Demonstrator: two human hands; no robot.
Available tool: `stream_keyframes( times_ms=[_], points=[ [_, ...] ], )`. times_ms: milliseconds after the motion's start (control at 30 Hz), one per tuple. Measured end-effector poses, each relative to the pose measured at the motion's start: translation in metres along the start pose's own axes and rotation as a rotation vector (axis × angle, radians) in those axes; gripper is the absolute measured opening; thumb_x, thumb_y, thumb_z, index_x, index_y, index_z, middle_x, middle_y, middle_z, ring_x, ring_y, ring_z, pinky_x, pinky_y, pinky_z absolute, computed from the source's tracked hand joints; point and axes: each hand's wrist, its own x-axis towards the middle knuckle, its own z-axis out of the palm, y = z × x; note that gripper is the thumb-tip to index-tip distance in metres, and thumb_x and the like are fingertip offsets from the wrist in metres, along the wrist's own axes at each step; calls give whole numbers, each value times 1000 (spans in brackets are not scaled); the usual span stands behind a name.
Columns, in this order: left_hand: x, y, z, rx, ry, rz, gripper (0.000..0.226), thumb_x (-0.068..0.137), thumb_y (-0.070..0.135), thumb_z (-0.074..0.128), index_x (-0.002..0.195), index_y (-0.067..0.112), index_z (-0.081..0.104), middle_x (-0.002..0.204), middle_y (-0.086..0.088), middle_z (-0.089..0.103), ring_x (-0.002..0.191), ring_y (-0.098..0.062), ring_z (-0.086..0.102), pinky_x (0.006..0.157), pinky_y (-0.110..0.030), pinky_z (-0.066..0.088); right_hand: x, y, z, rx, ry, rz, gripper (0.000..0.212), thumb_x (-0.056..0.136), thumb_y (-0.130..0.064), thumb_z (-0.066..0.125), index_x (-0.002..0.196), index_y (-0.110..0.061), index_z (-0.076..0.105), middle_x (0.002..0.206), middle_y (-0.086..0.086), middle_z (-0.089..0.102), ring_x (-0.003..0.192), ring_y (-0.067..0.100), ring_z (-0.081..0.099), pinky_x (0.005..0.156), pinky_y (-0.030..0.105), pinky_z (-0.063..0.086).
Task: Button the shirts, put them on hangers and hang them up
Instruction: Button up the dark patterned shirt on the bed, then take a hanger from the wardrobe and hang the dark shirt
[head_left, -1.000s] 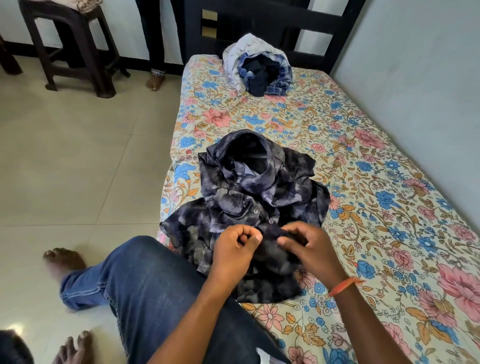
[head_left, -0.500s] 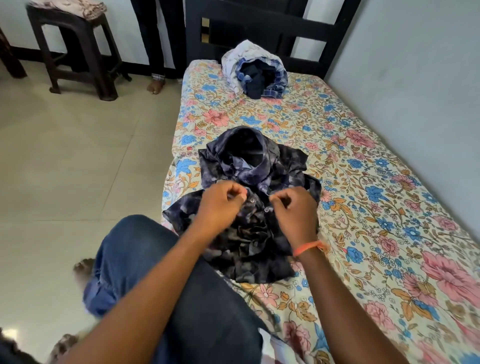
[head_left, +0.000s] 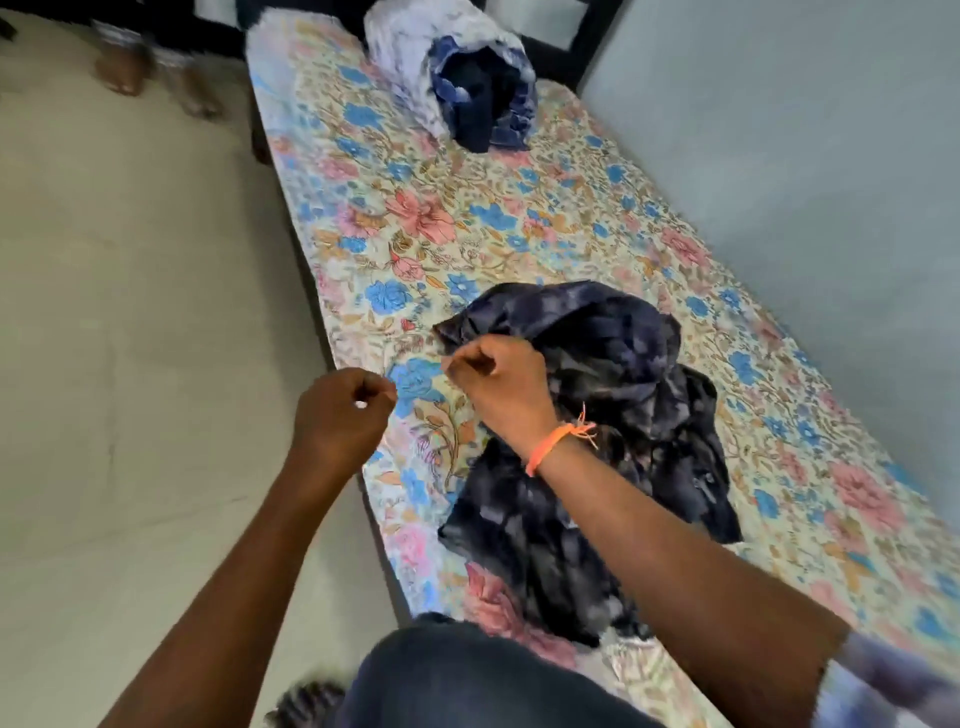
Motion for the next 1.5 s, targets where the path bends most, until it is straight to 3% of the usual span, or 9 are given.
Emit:
stream_keyframes(
  times_ms=[433, 500, 533, 567, 633, 767, 1033, 1167, 1500],
  points=[
    [-109, 329, -123, 66, -378, -190, 9, 90, 16, 63, 87, 21, 71, 86, 3, 71, 85, -24, 68, 82, -35, 53, -66, -185, -265, 214, 46, 666, 43, 90, -12, 69, 58, 2, 43, 52, 13, 48, 52, 13, 48, 62, 16, 43],
    [-120, 365, -149, 65, -405, -152, 14, 90, 15, 62, 86, 27, 70, 86, 4, 71, 83, -25, 69, 83, -42, 55, -77, -209, -295, 248, 117, 697, 44, 90, -17, 70, 64, 11, 49, 67, 32, 52, 58, 22, 47, 84, 58, 39],
    [-125, 381, -160, 74, -420, -124, 16, 90, 15, 62, 85, 28, 69, 87, 4, 71, 84, -25, 69, 83, -43, 55, -85, -221, -310, 277, 156, 721, 44, 90, -20, 70, 70, 14, 51, 72, 35, 53, 59, 30, 48, 61, 36, 30],
    [-128, 396, -168, 81, -432, -90, 16, 91, 15, 62, 85, 29, 68, 87, 4, 70, 84, -25, 69, 83, -44, 56, -93, -232, -323, 311, 209, 752, 43, 89, -21, 71, 73, 15, 54, 73, 35, 55, 62, 38, 51, 67, 26, 44],
    [-142, 416, -181, 82, -486, -33, 15, 93, 17, 61, 88, 29, 67, 88, 2, 69, 85, -27, 69, 81, -42, 56, -121, -258, -344, 355, 341, 790, 37, 88, -20, 72, 67, 7, 60, 63, 21, 60, 61, 32, 58, 67, 32, 49],
    [-187, 447, -196, 114, -722, 77, 8, 96, 19, 60, 95, 21, 67, 86, -6, 68, 80, -26, 65, 73, -40, 53, -212, -314, -367, 440, 646, 872, 30, 90, -17, 69, 81, 11, 64, 81, 26, 66, 77, 39, 64, 68, 44, 54],
    [-379, 471, -174, 170, -1262, 297, 9, 95, 15, 61, 93, 13, 69, 85, -6, 69, 68, -18, 62, 62, -29, 48, -441, -421, -372, 463, 1232, 1097, 17, 88, -11, 71, 72, -5, 69, 69, 13, 68, 59, 10, 61, 54, 16, 44],
    [-518, 459, -185, 189, -1599, 413, 9, 91, 10, 63, 87, 13, 70, 79, -6, 70, 63, -19, 62, 64, -30, 48, -566, -483, -368, 363, 1550, 1194, 21, 85, -17, 73, 65, -15, 69, 57, 1, 61, 53, 8, 52, 54, 31, 46],
    [-867, 388, -336, 113, -2247, 617, 10, 91, 11, 63, 89, 17, 72, 73, 2, 70, 58, -5, 64, 57, -25, 52, -861, -702, -289, 20, 2190, 1336, 11, 82, -17, 71, 72, -13, 74, 71, 5, 73, 65, 13, 62, 61, 29, 47]
  ],
)
